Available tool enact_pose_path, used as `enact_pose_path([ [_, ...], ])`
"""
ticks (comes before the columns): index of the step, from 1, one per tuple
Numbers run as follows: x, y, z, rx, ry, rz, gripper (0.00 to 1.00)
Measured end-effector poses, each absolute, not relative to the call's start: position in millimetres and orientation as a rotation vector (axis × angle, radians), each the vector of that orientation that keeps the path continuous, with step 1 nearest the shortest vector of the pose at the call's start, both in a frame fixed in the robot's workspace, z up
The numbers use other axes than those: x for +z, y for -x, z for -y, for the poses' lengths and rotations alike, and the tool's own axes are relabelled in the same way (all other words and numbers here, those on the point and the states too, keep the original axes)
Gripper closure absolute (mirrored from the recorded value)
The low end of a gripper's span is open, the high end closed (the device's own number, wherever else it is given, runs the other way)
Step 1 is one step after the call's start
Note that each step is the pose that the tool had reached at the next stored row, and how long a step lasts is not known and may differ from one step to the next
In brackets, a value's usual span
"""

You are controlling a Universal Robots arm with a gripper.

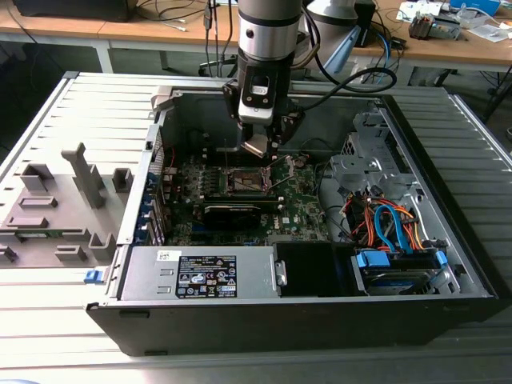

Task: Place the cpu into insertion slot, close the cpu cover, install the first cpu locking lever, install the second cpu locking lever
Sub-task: 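Close the cpu cover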

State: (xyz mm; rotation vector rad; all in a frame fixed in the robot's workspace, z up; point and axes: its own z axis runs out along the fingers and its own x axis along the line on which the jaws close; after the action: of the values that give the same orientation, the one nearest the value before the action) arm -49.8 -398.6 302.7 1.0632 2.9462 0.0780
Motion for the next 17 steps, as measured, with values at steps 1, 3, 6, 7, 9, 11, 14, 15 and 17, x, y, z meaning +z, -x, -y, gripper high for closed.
enact_pose_path([
  [1,302.7,49.8,398.6,0.078,-1.065,-2.945,0.45],
  [3,302.7,49.8,398.6,0.077,-1.074,-2.942,0.45],
  [6,302.6,49.8,398.6,0.077,-1.085,-2.938,0.45],
  [7,302.5,49.8,398.6,0.077,-1.087,-2.937,0.45],
  [9,302.5,49.8,398.6,0.076,-1.093,-2.935,0.45],
  [11,302.4,49.8,398.6,0.076,-1.099,-2.932,0.45],
  [14,302.2,49.8,398.6,0.069,-1.11,-2.926,0.45],
  [15,302.3,49.9,398.6,0.061,-1.112,-2.923,0.45],
  [17,302.2,49.8,398.6,0.038,-1.115,-2.917,0.45],
])
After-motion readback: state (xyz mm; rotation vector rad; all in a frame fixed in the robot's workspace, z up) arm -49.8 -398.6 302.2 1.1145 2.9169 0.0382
